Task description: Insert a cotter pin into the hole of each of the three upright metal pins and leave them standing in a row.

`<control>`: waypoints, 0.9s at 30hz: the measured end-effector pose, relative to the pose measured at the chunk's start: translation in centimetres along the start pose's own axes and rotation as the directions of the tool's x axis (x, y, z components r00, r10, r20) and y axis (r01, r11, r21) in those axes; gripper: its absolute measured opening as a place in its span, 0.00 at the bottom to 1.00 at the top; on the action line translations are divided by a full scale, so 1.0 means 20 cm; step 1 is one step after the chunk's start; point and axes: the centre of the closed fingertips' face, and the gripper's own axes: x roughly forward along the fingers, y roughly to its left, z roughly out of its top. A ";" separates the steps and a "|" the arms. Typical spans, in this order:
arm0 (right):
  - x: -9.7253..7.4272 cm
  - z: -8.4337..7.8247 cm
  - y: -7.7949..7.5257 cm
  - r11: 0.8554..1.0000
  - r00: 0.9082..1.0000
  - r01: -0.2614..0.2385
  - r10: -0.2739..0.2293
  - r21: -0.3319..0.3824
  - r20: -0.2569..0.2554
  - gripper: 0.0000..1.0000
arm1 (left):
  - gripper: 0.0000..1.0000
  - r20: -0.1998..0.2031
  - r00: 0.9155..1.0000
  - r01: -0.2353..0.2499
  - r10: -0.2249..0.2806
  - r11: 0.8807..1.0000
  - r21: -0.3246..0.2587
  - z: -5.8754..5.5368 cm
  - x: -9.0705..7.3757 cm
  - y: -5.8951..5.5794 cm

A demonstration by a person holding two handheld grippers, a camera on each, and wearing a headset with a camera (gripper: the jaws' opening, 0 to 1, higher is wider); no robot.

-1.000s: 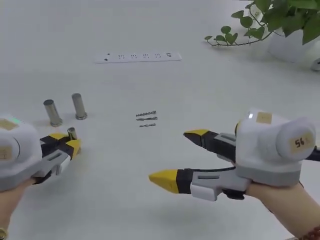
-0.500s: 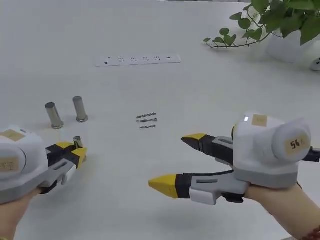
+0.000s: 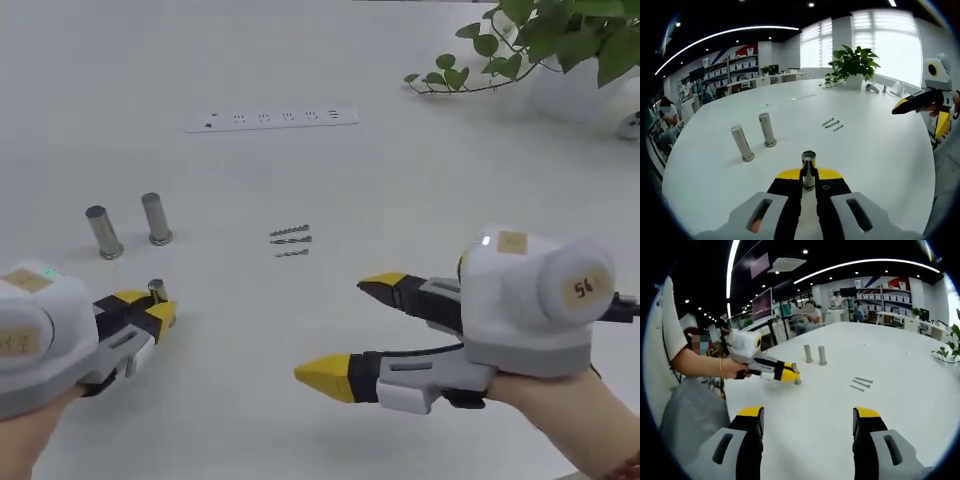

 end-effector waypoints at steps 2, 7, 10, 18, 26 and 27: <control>0.01 -0.01 0.00 1.000 1.000 -0.007 0.007 0.020 -0.011 0.74 | 0.07 -0.001 1.000 -0.001 0.001 1.000 -0.008 0.00 0.00 0.00; 0.01 -0.02 0.01 1.000 1.000 -0.014 0.015 0.027 -0.026 0.74 | 0.08 -0.004 1.000 0.000 0.000 1.000 -0.014 0.00 0.00 0.00; 0.02 -0.02 0.02 0.999 0.999 -0.024 0.025 0.030 -0.032 0.73 | 0.11 -0.004 1.000 0.012 -0.012 1.000 -0.020 0.00 -0.01 -0.02; 0.03 -0.01 0.02 0.999 0.998 -0.043 0.044 0.008 -0.046 0.71 | 0.20 -0.004 1.000 0.010 -0.010 1.000 -0.015 0.01 -0.01 -0.02; 0.04 0.05 -0.06 0.996 0.996 -0.062 0.057 -0.057 -0.072 0.52 | 0.29 0.001 1.000 0.014 -0.013 1.000 -0.016 0.03 -0.05 -0.02; 0.05 0.06 -0.08 0.997 0.996 -0.058 0.053 -0.059 -0.078 0.50 | 0.30 0.004 1.000 0.015 -0.015 1.000 -0.017 0.03 -0.05 -0.02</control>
